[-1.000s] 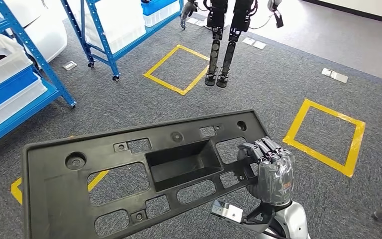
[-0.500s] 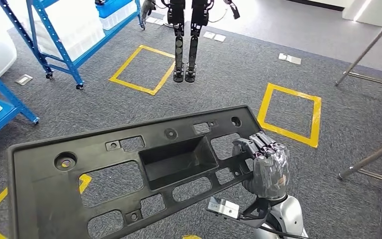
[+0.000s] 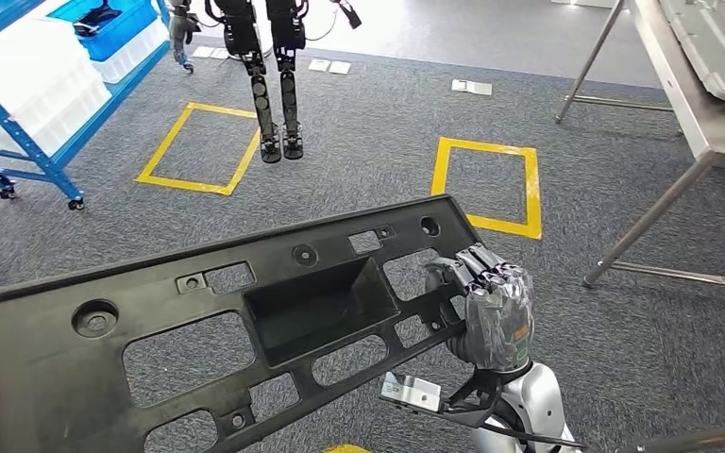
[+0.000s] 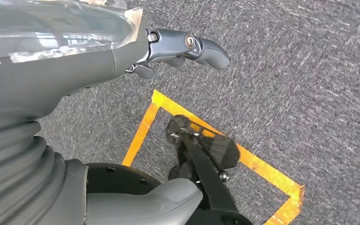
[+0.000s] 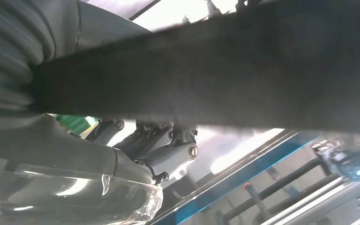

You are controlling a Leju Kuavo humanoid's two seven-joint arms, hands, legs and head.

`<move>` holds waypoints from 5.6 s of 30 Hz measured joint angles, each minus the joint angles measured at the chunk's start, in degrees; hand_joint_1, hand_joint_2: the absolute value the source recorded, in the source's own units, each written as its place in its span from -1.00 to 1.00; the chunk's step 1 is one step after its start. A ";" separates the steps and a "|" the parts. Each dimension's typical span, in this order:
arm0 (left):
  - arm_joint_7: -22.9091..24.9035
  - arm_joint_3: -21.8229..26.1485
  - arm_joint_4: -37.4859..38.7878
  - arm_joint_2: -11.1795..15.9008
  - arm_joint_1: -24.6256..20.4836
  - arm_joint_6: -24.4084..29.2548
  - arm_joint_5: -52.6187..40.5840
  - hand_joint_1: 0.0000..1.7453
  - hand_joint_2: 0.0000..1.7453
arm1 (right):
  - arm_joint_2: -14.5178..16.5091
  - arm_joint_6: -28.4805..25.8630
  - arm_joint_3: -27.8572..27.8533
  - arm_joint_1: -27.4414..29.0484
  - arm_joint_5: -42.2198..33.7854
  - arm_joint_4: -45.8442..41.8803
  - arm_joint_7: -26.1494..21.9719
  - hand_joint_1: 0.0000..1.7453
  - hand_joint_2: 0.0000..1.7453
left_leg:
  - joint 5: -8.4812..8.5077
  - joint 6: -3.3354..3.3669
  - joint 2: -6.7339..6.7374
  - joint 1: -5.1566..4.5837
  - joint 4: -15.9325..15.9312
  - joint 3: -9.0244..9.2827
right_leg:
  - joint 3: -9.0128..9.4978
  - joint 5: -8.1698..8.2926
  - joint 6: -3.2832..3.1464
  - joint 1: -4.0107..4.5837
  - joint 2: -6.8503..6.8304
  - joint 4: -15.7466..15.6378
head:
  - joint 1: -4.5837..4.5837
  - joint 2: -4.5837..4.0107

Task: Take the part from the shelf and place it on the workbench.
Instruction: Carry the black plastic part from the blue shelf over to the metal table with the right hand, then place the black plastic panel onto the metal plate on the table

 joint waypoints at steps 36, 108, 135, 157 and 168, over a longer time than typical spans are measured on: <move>0.08 0.04 0.00 -0.35 0.08 -1.45 -0.90 -1.00 1.00 | 1.55 3.14 -0.50 1.20 3.01 -1.31 2.26 1.00 1.00 | 6.75 0.47 -4.57 -0.01 -13.57 5.15 | -1.45 0.72 0.75 1.11 4.31 0.67 | -0.18 -0.01; -1.93 -3.27 -0.22 1.93 1.18 -8.92 -3.78 -1.00 1.00 | 1.42 2.15 -9.52 10.97 4.74 -9.07 0.95 1.00 1.00 | 7.93 2.50 3.84 -0.26 -15.33 5.92 | -7.73 -5.20 3.01 0.29 -2.85 13.98 | 0.58 0.00; -3.19 -5.98 -0.22 1.57 0.68 -13.22 -7.82 -1.00 1.00 | -2.47 0.87 -15.91 9.36 7.97 -9.22 4.15 1.00 1.00 | 7.99 0.99 -1.58 -0.90 -14.01 4.74 | -0.33 0.16 1.04 0.68 1.65 0.42 | -0.18 0.00; -3.23 -6.78 -0.22 1.66 0.67 -13.35 -7.97 -1.00 1.00 | -3.04 1.00 -16.35 8.71 8.11 -9.17 4.32 1.00 1.00 | 7.92 1.33 -1.73 -0.61 -13.92 4.56 | -0.42 0.34 1.49 0.65 1.51 0.13 | -0.22 -0.01; -4.29 -21.94 -0.52 2.40 -1.86 -29.74 -30.91 -1.00 1.00 | -6.36 11.90 -16.97 -11.55 14.59 8.85 12.26 1.00 1.00 | 9.77 2.21 1.10 0.54 -16.81 5.76 | -7.17 -3.65 3.80 -0.86 -2.70 13.11 | 0.18 -0.01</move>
